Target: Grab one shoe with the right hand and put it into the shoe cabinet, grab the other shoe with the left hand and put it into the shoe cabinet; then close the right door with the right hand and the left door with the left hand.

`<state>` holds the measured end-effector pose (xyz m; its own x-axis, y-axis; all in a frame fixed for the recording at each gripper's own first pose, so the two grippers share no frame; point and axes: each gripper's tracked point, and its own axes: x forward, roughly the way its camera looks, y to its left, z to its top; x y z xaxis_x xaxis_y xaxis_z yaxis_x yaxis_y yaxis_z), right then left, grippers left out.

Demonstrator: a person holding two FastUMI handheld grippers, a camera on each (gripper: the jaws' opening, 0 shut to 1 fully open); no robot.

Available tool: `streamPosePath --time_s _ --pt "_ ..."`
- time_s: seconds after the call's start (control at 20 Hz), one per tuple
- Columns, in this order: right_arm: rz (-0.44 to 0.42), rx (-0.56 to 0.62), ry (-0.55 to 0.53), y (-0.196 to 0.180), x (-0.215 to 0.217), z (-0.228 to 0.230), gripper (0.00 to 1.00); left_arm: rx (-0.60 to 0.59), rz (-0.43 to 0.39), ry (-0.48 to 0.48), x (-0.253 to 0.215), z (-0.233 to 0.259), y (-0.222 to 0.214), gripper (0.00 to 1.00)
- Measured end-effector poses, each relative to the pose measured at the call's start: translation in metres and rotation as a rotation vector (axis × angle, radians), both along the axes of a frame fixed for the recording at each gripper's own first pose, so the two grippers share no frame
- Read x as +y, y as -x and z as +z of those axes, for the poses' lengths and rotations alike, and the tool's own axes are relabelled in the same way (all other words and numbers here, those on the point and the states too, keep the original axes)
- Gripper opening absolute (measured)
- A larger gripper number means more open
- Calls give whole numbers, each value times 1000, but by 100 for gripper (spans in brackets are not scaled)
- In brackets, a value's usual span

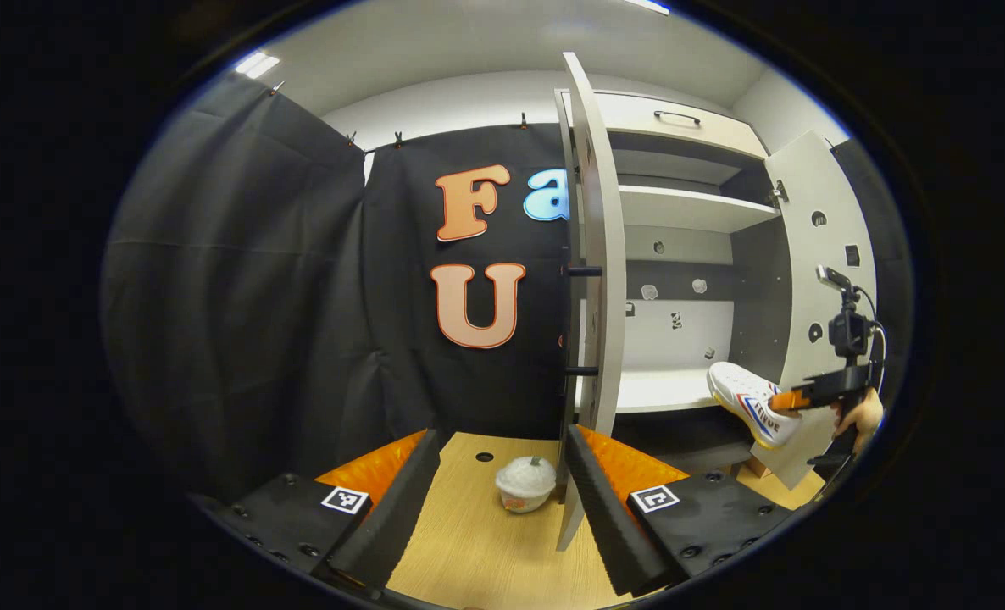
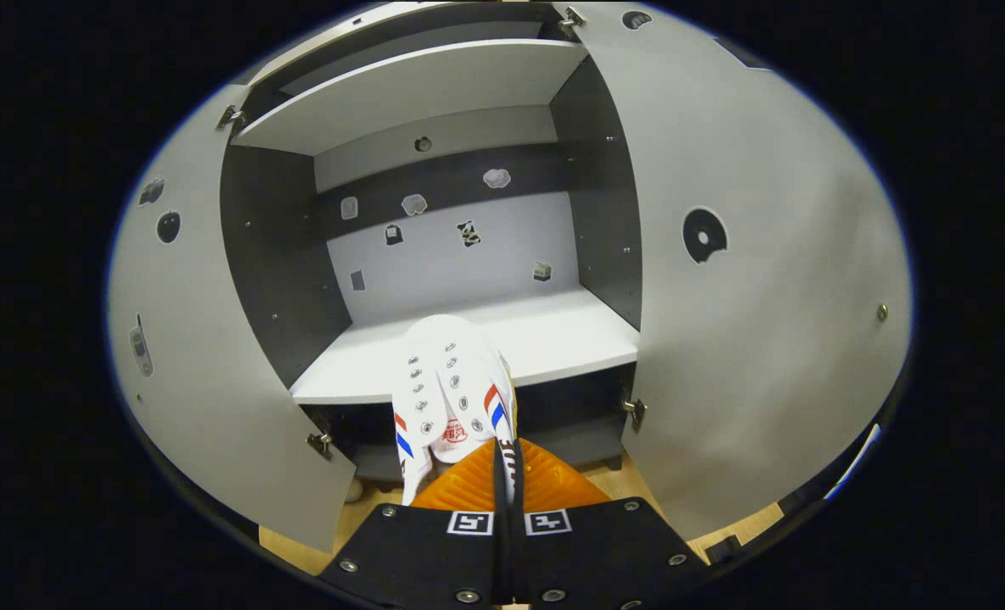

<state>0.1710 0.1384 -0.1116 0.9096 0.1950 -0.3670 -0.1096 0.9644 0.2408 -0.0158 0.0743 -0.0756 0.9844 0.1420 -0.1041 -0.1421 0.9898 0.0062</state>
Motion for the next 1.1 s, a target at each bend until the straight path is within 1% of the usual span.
streamPosePath --time_s 0.05,0.1,0.15,0.2,0.25,0.3,0.35,0.5,0.65,0.85,1.0,1.05,1.1 --pt "2 -2 -7 -14 4 7 0 -4 8 -5 3 0 -2 99" --pt "2 -6 -10 -28 7 14 0 -2 17 -6 7 -2 -4 96" --pt "0 -15 -2 -42 10 20 0 1 20 -4 8 -3 -6 99" --pt "-3 -25 13 -56 12 27 0 4 26 -1 11 -4 -9 97" --pt "-7 -31 24 -70 15 31 0 8 30 1 12 -7 -12 99" --pt "-9 -33 28 -84 18 35 0 13 34 3 14 -10 -15 97" --pt "-12 -34 28 -98 21 39 0 19 37 3 14 -12 -18 96" --pt "-15 -8 30 -135 28 38 0 34 49 0 19 -18 -22 97" --pt "-22 46 12 -167 33 26 0 43 61 -2 22 -21 -26 97" --pt "-49 117 3 -194 31 1 0 51 75 -15 26 -22 -29 97" --pt "-65 159 -6 -203 28 -13 0 56 80 -18 25 -22 -31 96" --pt "-67 163 -10 -203 27 -13 5 58 81 -19 25 -23 -31 97" --pt "-61 162 -12 -203 27 -12 0 58 81 -22 23 -23 -32 97"
